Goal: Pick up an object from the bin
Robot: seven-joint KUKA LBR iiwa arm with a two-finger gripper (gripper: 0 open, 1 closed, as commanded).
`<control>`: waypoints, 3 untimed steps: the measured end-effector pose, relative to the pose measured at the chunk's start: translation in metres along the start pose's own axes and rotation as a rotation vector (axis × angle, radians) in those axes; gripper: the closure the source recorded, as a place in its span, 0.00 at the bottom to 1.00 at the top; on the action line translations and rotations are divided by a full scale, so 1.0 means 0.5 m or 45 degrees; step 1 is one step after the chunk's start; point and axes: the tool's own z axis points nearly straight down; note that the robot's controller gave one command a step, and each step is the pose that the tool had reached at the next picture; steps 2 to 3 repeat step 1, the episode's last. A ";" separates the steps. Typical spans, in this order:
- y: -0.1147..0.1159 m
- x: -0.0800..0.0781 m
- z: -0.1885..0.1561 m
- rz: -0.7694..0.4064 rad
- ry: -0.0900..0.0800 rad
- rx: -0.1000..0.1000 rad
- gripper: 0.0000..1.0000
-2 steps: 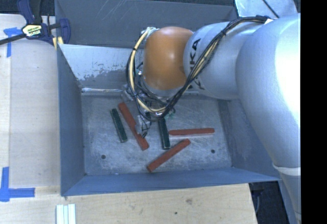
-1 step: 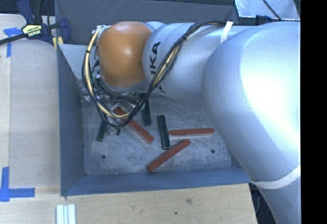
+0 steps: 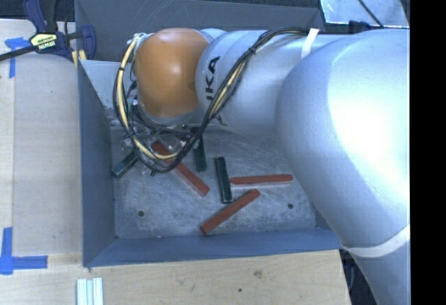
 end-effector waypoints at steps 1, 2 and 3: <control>-0.051 0.039 -0.326 0.013 -0.007 0.004 1.00; -0.051 0.039 -0.326 0.013 -0.007 0.004 1.00; -0.051 0.039 -0.326 0.013 -0.007 0.004 1.00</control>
Offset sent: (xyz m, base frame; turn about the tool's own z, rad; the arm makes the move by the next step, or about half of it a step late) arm -0.0035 -0.0319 0.1566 0.0053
